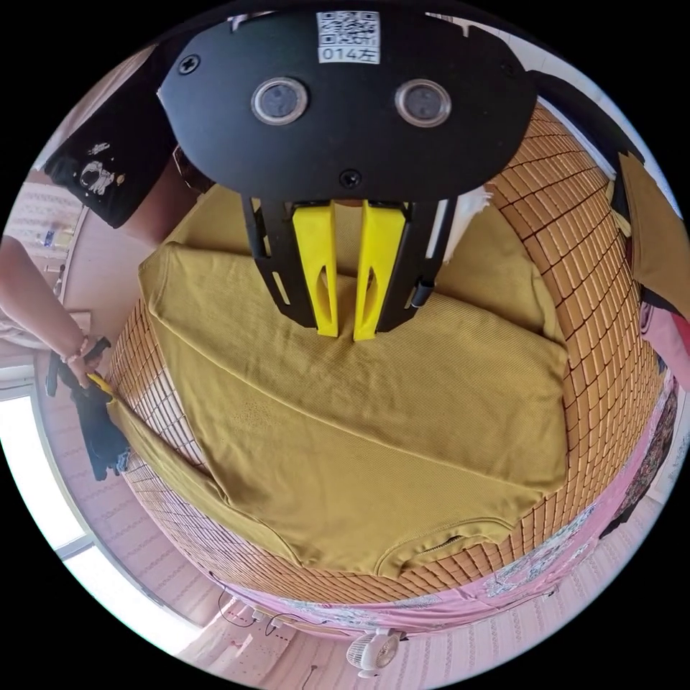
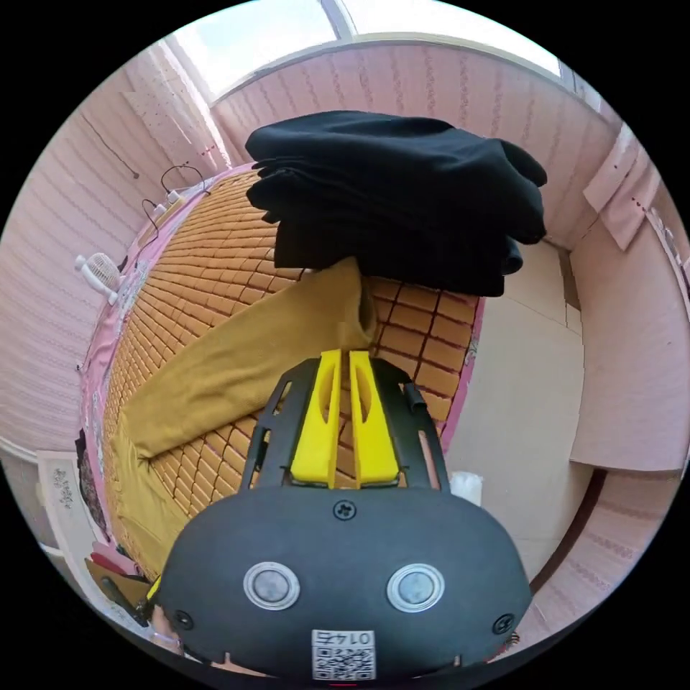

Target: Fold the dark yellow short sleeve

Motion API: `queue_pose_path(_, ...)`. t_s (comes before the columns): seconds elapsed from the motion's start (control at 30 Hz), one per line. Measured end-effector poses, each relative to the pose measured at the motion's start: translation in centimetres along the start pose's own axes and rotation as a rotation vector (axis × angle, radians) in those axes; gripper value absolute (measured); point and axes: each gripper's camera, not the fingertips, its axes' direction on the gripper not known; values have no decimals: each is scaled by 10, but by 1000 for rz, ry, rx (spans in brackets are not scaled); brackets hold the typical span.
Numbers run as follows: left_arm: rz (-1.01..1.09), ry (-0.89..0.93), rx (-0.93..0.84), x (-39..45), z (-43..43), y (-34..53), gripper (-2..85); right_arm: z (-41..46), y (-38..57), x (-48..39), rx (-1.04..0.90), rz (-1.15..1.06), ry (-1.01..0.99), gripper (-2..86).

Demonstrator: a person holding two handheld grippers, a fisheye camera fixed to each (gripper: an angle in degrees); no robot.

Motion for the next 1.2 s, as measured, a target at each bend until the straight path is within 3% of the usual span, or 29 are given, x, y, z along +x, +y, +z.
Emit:
queue_pose_path(0.17, 24, 0, 15, -4, 0, 4, 46, -15, 7, 21, -23, -2, -286, 12)
queue_pose_path(0.33, -9, 49, 29, -18, 0, 9, 26, -48, 14, -34, -10, -158, -671, 10)
queue_pose_path(0.53, -248, 212, 93, -48, -1, 24, -7, -109, 42, -151, -46, -630, -1115, 10)
queue_pose_path(0.67, -307, 296, 163, -65, -15, 46, -9, -127, 116, -213, -359, -1014, -1345, 14)
queue_pose_path(0.77, -366, 232, 223, -88, -37, 75, -10, -109, 204, -230, -739, -1208, -1307, 23)
queue_pose_path(0.87, -436, 194, 230, -120, -53, 107, -9, -79, 307, -210, -1038, -1444, -1057, 42)
queue_pose_path(0.97, -510, 182, 205, -147, -60, 136, -8, -56, 357, -183, -1221, -1449, -940, 60)
queue_pose_path(1.07, -525, 138, 188, -160, -65, 154, -2, -53, 354, -181, -1163, -1413, -868, 63)
queue_pose_path(1.2, -497, 115, 254, -174, -67, 149, 46, -53, 310, -207, -824, -1472, -746, 72)
